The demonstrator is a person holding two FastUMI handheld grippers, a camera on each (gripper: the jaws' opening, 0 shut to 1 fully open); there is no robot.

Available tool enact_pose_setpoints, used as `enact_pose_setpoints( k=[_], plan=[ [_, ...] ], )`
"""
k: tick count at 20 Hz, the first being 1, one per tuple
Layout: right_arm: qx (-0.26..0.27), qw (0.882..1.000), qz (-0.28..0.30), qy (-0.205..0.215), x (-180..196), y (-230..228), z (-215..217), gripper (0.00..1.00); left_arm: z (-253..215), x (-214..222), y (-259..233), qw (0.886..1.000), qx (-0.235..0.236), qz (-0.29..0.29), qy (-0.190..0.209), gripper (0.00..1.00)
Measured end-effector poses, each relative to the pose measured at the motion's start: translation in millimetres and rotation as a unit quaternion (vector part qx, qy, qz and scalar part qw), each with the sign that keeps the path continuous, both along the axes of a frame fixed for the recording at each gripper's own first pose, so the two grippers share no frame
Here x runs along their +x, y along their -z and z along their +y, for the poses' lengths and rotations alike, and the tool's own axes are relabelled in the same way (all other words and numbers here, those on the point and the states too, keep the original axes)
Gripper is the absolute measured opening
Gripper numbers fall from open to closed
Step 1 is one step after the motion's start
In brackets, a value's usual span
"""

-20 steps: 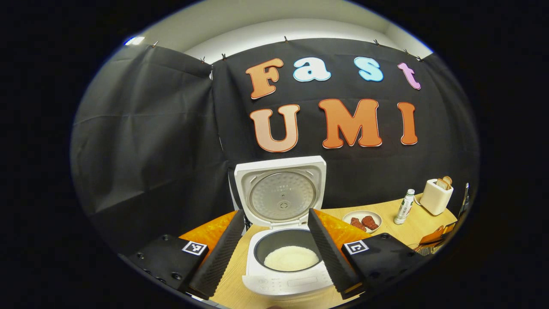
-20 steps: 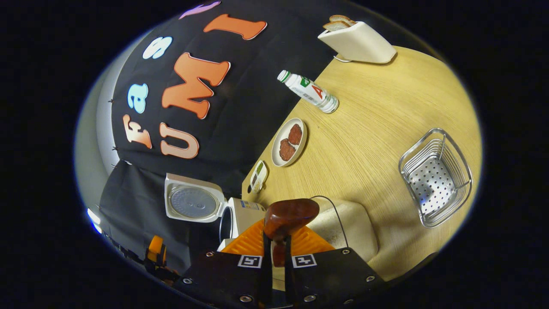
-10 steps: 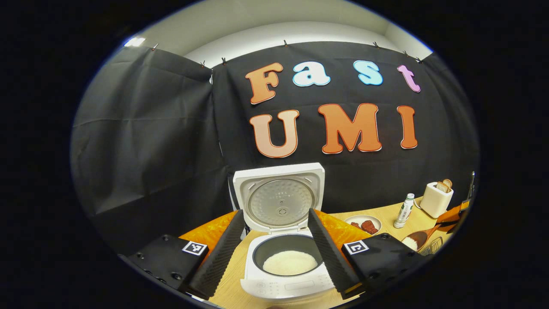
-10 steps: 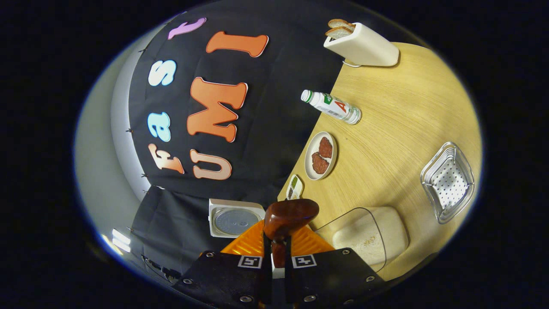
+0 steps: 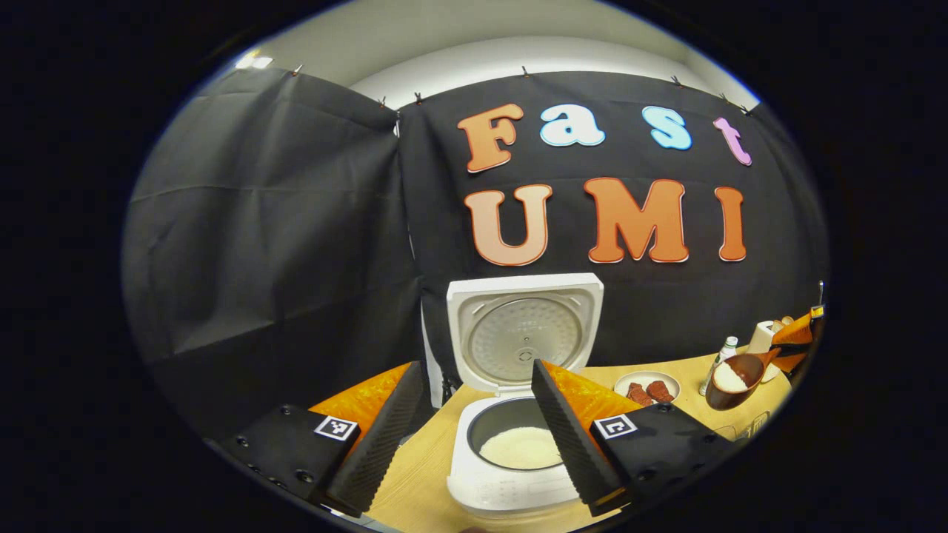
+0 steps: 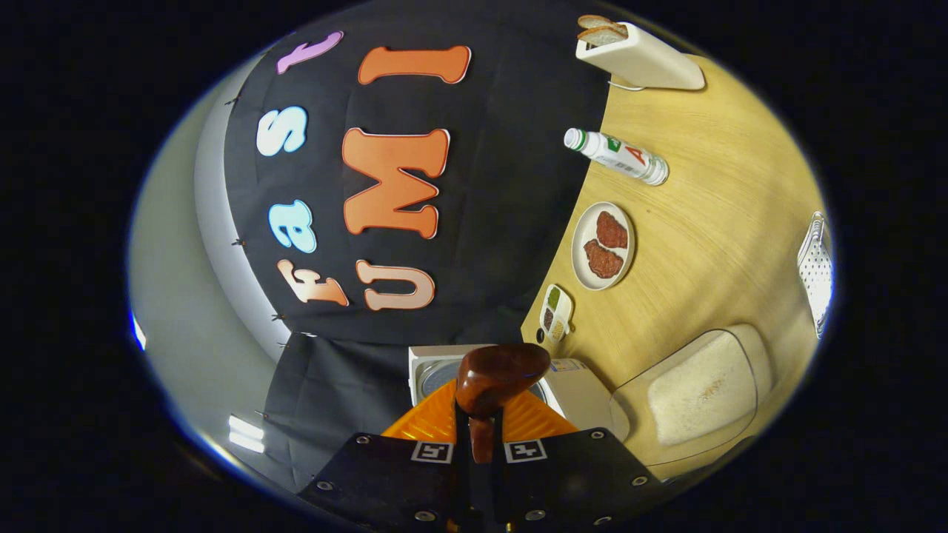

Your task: Close the left gripper, press the button to open the rice cooker; take a wooden spoon from the chopstick holder with the right hand, scoop a spoonful of rice and pour it into the rice cooker, then put the wooden spoon back into the chopstick holder.

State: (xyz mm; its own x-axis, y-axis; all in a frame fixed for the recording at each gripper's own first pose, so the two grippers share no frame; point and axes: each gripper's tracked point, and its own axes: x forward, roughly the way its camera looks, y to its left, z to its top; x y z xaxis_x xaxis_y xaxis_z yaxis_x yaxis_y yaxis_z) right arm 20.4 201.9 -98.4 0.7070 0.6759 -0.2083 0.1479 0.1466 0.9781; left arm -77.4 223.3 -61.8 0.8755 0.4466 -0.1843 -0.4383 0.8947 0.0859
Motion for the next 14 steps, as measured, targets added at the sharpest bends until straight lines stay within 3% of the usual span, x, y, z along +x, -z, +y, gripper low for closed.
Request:
enact_pose_setpoints(
  k=[8,14],
  plan=[
    [-0.004,0.998,-0.005,-0.065,23,-22,95,0.11,70,-48,13,0.997,-0.011,0.008,-0.075,1.0],
    [-0.068,0.993,-0.015,-0.094,39,-13,160,0.11,106,-77,27,0.993,-0.013,0.024,-0.116,1.0]
  ],
)
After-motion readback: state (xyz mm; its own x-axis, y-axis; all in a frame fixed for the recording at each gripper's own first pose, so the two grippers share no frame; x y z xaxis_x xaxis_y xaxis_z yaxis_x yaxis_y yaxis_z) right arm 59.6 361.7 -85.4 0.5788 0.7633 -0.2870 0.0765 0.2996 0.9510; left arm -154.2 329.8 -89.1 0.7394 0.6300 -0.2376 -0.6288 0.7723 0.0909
